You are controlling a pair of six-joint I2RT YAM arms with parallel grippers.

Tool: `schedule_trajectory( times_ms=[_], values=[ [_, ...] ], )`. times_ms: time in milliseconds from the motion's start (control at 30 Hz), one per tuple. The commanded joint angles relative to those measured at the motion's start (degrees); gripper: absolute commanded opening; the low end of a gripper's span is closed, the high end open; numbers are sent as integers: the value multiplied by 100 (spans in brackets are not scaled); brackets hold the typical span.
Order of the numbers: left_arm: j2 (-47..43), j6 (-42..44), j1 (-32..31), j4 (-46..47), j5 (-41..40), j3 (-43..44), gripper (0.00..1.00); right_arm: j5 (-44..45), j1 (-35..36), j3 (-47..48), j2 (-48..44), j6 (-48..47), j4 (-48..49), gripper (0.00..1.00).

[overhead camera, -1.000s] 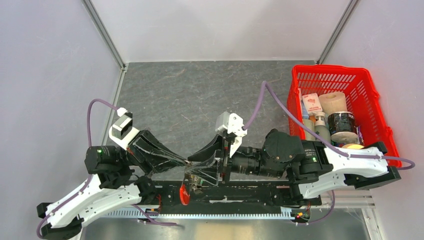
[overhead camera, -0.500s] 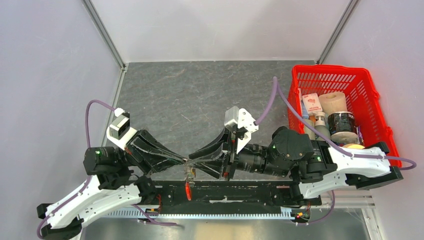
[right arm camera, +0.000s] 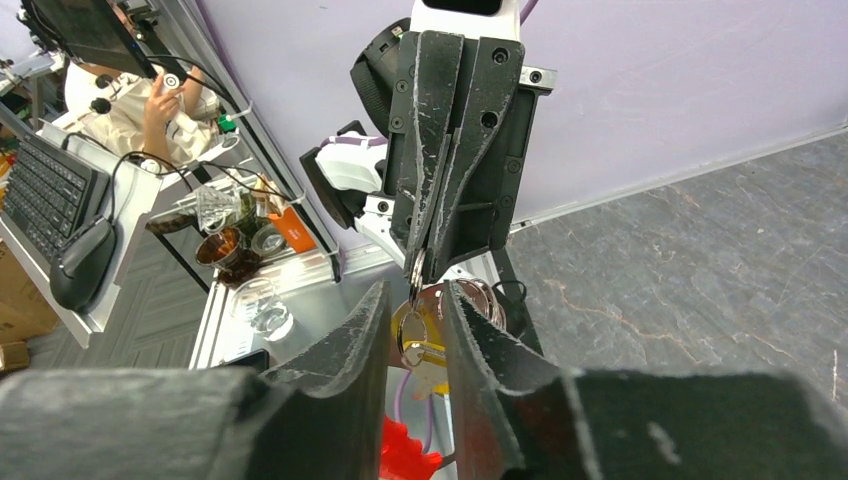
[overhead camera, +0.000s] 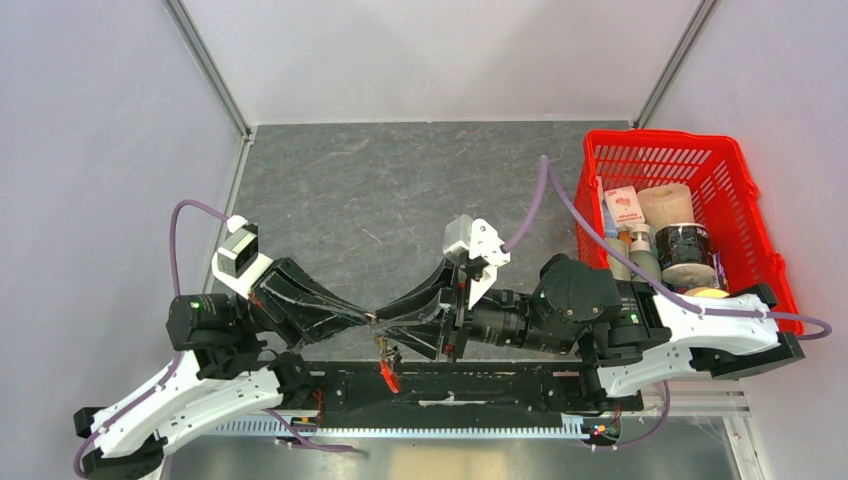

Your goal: Put the keys on the keyring

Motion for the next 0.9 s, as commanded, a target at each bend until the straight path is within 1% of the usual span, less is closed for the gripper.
schedule_trajectory(
  times_ms=[0,67,133,167,200,300,367,400,433,533,667,800,867],
  values=[
    [-58,88,17,242,-174,37,2,-17,30,186,57,-27,50,30],
    [-55,80,17,248,-176,29,2,-11,29,184,49,-57,63,23],
    [-55,79,17,244,-145,29,2,10,29,201,49,-84,76,10],
    [-58,78,17,243,-118,29,2,28,29,210,53,-109,76,2],
    [-51,79,17,248,-75,20,2,31,29,223,55,-120,64,0],
    [-34,38,17,167,164,44,2,-11,34,464,113,-191,-179,0],
    [-20,4,17,39,410,129,17,-34,38,681,172,-203,-422,0],
    [-28,74,17,-227,505,221,27,-58,33,873,240,-211,-701,0],
    [-39,163,17,-558,620,346,34,-82,30,1080,318,-211,-1043,0],
    [-122,498,17,-1477,807,689,45,-384,29,1710,566,-147,-1938,0],
    [-139,714,17,-2424,1064,1043,47,-751,29,2144,708,-14,-2802,0],
    [-109,1069,17,-3432,979,1403,48,-1173,25,2267,760,153,-3389,0],
    [-4,1168,17,-3718,975,1532,48,-1365,16,2277,831,232,-3549,0]
  ],
)
